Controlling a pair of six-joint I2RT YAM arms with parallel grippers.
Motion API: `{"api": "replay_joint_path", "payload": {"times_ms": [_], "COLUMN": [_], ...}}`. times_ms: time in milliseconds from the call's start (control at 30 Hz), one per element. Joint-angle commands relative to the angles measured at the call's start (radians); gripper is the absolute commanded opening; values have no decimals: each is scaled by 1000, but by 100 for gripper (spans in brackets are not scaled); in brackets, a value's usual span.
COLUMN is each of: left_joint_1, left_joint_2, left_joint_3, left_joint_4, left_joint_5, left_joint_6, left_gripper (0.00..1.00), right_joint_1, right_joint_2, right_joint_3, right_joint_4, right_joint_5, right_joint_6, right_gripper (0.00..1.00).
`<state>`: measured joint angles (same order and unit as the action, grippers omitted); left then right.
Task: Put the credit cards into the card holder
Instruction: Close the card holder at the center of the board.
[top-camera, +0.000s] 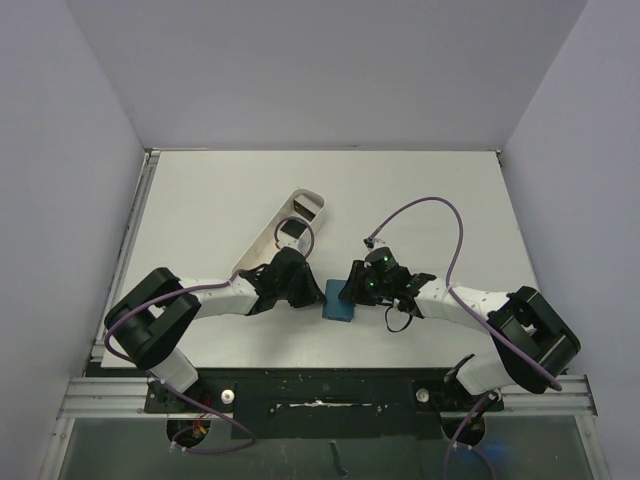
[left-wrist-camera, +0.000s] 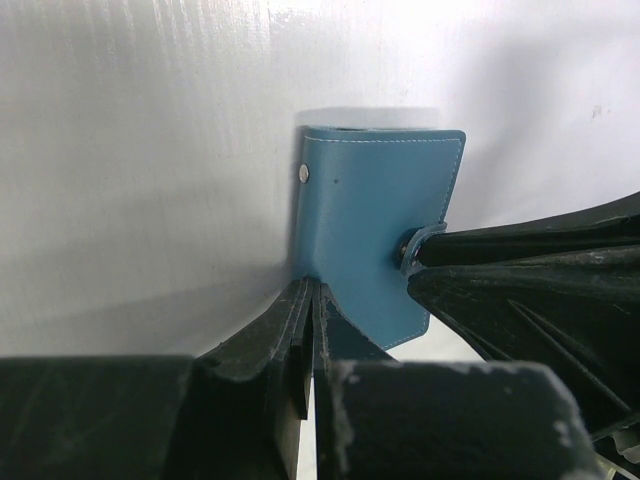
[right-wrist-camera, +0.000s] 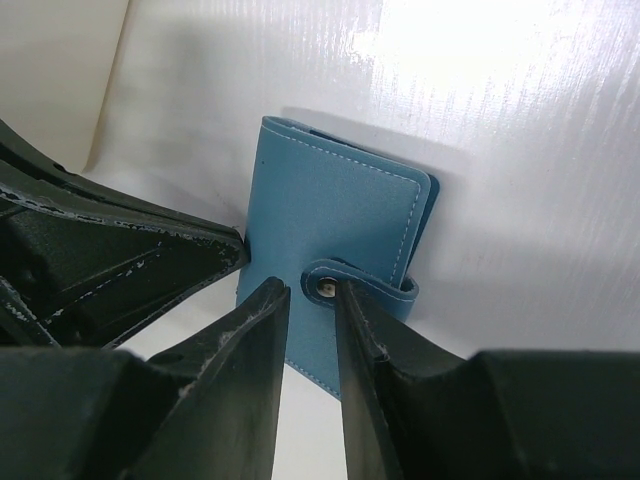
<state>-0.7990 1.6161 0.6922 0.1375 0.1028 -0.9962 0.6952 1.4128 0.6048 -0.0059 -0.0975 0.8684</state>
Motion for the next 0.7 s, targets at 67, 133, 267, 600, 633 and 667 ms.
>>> {"api": "replay_joint_path", "payload": {"times_ms": [67,133,267,600,633,667], "left_joint_1": [-24,-28,-31,-32,-31,-33], "left_joint_2": [-5,-7,-7,-6,-6,-5], "left_joint_3": [3,1,-2,2,3,2], "left_joint_4": [63,66,65,66,66,66], "left_joint_5": [11,11,9,6,6,6], "left_joint_6": [-23,-27,-29,-28,-28,-28], "left_gripper": [4,4,4,4,4,4], "right_joint_1": [13,14,26,34,38,41], "right_joint_2": [20,31,47,68,72,76], "right_joint_3": [-1,1,6,23,26,28], "right_joint_4": [5,-9,-36,-107,-116,-125], "right_joint_5": [11,19,46,97,101,107], "right_joint_6": [-16,-21,-26,-46,-50,-52], "right_gripper": [25,23,19,15,15,15]}}
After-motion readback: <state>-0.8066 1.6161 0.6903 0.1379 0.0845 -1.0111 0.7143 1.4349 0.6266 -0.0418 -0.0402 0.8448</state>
